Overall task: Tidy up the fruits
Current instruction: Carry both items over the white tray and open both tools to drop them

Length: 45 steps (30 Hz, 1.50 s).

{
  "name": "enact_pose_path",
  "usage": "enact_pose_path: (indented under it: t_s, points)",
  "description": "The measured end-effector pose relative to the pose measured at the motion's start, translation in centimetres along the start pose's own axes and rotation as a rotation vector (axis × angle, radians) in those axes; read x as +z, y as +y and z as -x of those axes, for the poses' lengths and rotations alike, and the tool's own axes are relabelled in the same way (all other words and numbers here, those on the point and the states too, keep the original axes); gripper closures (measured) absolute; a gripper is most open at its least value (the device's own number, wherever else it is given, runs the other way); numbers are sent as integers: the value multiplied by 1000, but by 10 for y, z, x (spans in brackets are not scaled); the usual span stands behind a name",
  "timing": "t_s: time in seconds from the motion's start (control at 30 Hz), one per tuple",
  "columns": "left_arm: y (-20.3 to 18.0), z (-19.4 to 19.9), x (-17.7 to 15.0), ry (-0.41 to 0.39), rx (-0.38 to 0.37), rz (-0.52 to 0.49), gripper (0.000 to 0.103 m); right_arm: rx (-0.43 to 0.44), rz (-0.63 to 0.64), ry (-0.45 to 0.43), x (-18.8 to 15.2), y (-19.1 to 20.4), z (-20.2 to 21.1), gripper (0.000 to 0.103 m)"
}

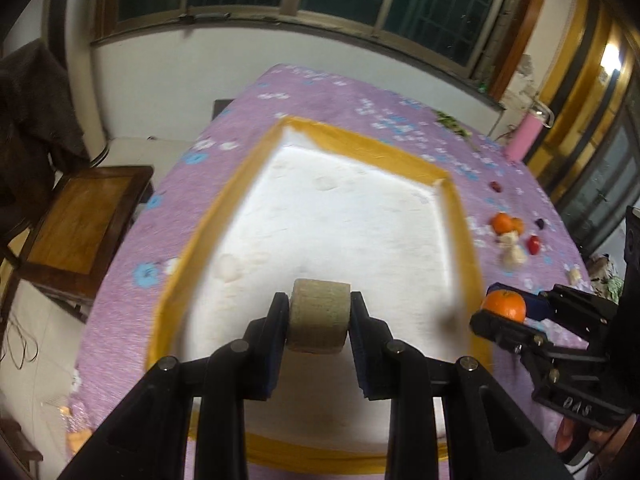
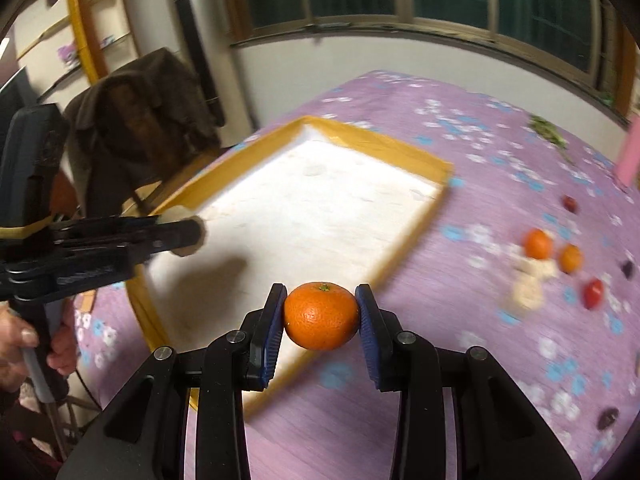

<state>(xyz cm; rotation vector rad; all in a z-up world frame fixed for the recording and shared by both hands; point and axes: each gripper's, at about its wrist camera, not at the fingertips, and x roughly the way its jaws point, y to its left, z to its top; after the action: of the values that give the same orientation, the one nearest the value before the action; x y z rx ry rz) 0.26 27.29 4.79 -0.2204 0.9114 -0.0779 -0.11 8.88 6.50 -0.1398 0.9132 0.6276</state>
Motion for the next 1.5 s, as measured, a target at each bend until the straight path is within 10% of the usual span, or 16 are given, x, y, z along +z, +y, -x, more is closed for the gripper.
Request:
enact_pose_path:
  t_s: [0.73, 1.5]
  points:
    - [20, -20, -16, 27, 154, -124, 66, -14, 44, 133, -4, 34, -62, 69]
    - [-43, 24, -22, -67, 240, -44, 27, 14, 13, -2, -46, -19, 44, 53]
